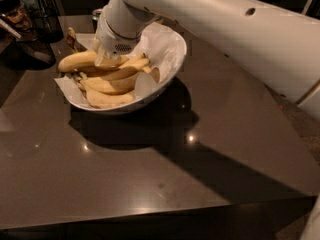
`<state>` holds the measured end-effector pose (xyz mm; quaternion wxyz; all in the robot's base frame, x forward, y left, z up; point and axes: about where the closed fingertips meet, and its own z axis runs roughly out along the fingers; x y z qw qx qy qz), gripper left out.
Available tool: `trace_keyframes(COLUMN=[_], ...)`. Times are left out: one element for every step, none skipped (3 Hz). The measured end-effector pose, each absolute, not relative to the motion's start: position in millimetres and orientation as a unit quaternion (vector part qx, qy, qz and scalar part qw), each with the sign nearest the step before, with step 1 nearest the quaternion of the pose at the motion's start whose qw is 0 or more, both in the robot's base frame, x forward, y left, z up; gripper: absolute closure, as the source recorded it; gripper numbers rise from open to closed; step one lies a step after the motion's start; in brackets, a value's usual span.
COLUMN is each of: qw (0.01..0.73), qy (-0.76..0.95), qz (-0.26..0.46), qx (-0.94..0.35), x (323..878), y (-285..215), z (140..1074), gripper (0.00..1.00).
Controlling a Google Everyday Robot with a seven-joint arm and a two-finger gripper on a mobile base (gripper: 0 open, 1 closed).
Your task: Pick banana from white bowl
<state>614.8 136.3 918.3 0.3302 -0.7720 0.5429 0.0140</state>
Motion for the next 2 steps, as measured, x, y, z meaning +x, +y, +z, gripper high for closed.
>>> trace_keyframes(qw=[0.33,0.324], qy=[0.543,0.539], qz=[0.014,0.031], qx=[-0.772,-0.777], x=[614.8,613.4], y=[136.3,138.4], z=[921.1,917.2], gripper=[0.62,0.48])
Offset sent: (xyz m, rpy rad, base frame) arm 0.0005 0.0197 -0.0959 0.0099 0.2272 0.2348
